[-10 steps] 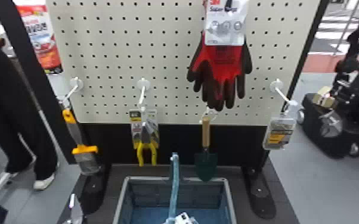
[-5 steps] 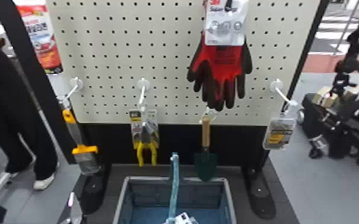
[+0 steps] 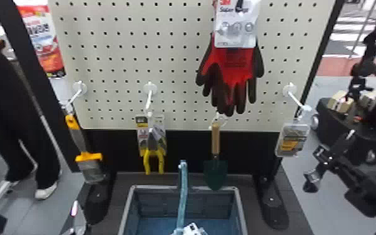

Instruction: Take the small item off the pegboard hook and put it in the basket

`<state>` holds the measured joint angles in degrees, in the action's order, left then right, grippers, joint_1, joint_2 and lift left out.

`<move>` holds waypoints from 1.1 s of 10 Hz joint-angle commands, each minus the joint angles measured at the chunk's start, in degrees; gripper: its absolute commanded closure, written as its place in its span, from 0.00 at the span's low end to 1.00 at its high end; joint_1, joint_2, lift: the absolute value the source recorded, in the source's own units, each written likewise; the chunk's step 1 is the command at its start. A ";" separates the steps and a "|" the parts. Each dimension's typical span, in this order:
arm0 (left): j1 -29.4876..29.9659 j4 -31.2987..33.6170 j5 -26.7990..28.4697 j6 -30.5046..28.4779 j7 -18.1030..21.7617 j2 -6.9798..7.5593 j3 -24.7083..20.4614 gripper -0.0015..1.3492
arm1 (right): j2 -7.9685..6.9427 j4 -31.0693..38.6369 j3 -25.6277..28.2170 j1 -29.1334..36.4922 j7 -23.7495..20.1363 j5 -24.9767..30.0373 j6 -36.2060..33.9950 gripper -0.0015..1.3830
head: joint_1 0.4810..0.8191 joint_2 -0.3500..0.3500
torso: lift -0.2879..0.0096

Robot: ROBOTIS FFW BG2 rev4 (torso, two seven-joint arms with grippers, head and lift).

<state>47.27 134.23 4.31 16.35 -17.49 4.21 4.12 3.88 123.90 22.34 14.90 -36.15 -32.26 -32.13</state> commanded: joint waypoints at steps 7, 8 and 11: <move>-0.24 -0.14 0.26 -0.53 0.00 0.10 0.10 0.07 | -1.95 -3.17 -10.30 4.21 3.63 -4.21 2.33 0.91 | 0.20 0.50 | 0.63; -0.48 -0.14 0.26 -0.53 0.00 0.36 0.10 0.07 | -2.13 -4.15 -12.06 3.47 4.24 -5.18 2.51 0.91 | 0.20 0.50 | 0.63; -1.22 -0.14 0.08 -0.71 0.00 1.16 0.27 0.07 | -1.95 -7.81 -17.42 1.50 5.12 -7.64 3.83 0.91 | 0.20 0.50 | 0.63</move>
<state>46.11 134.06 4.41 15.65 -17.49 5.25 4.38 1.84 117.42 6.02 17.00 -31.03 -39.28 -28.74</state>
